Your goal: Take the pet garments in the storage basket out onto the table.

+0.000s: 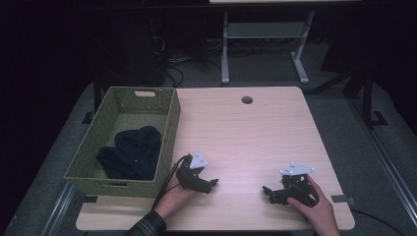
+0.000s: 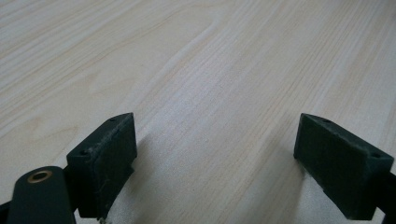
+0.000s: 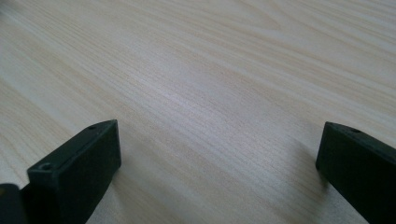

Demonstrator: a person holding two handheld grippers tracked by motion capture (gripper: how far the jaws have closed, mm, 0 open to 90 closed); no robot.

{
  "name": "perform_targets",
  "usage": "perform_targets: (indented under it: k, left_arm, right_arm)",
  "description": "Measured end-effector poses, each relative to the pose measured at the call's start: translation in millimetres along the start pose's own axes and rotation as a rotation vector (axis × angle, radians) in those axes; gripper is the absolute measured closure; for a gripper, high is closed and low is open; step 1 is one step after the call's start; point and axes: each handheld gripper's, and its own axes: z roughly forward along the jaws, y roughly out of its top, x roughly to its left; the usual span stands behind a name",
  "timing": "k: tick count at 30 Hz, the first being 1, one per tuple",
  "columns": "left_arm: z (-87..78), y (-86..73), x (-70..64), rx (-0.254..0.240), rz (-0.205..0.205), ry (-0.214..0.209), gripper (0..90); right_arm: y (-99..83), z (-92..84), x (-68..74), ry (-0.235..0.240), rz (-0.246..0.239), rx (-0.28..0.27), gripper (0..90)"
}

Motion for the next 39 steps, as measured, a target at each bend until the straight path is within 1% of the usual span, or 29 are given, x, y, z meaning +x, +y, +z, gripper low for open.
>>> perform_targets:
  k: [11, 27, 29, 32, 37, 39]
  left_arm:
    - [-0.1, 0.2, 0.4, 0.002, 0.004, -0.001, 12.6]
    - [-1.3, 7.7, 1.3, 0.071, 0.006, 0.000, 13.0]
    - [-1.9, 8.0, 1.7, 0.064, -0.004, -0.003, 13.0]
    - [-3.0, 10.0, 2.6, 0.076, 0.004, -0.001, 13.1]
    - [-5.6, 13.5, 4.1, 0.079, 0.004, 0.008, 13.0]
    - [-7.0, 14.6, 5.1, 0.076, -0.001, 0.005, 13.0]
  right_arm:
    - [0.0, 0.0, 0.1, -0.001, 0.001, 0.001, 0.0]
    - [0.0, -0.2, 0.4, -0.001, 0.005, 0.002, 0.0]
    - [0.0, -0.2, 0.4, -0.001, 0.005, 0.003, 0.0]
    - [0.0, -0.1, 0.2, -0.001, 0.002, 0.001, 0.0]
    - [0.1, 0.0, 0.1, -0.001, 0.002, 0.001, 0.0]
    - [0.1, 0.0, 0.1, -0.001, 0.001, 0.001, 0.0]
